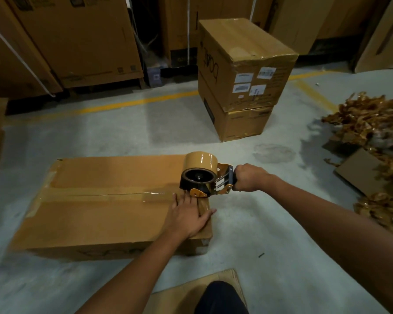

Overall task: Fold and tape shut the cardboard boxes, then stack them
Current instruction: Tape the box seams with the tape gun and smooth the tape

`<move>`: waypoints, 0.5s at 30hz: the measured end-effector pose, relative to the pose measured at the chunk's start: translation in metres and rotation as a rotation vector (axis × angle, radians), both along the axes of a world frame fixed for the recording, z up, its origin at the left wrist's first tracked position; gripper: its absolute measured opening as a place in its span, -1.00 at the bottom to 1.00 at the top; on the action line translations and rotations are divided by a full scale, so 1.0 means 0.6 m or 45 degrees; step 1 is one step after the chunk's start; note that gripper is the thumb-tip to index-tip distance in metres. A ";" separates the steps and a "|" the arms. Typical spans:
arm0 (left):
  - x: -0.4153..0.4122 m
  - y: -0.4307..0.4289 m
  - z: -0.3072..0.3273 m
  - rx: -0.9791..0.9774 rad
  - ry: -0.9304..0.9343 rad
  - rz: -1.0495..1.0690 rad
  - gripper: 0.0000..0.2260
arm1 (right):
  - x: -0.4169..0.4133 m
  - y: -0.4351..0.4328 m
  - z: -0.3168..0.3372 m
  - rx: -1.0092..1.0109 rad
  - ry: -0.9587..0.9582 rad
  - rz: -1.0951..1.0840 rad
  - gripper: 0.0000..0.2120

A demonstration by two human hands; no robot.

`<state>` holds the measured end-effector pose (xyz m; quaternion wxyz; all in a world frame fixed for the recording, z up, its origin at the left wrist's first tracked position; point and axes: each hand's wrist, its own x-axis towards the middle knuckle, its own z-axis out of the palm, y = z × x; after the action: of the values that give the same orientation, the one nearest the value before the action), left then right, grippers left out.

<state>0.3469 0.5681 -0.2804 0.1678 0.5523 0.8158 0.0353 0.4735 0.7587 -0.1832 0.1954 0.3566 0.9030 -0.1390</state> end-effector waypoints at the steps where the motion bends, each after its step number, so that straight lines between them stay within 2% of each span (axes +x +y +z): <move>1: 0.006 0.001 -0.004 0.011 0.020 0.022 -0.05 | 0.002 0.001 -0.003 -0.009 0.008 -0.002 -0.83; 7: 0.010 0.003 0.003 -0.084 0.057 0.020 -0.16 | 0.028 0.021 -0.008 -0.028 0.025 -0.024 -0.78; 10: 0.019 0.011 0.009 -0.145 0.066 0.013 -0.19 | 0.072 0.042 -0.013 -0.026 0.007 -0.089 -0.84; 15: 0.021 0.015 0.000 -0.107 0.110 -0.029 -0.19 | 0.090 0.035 -0.043 -0.135 0.065 -0.180 -0.90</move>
<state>0.3595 0.5772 -0.2805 0.1558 0.5549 0.8168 -0.0250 0.5272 0.7799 -0.2091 0.1806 0.4049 0.8716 -0.2090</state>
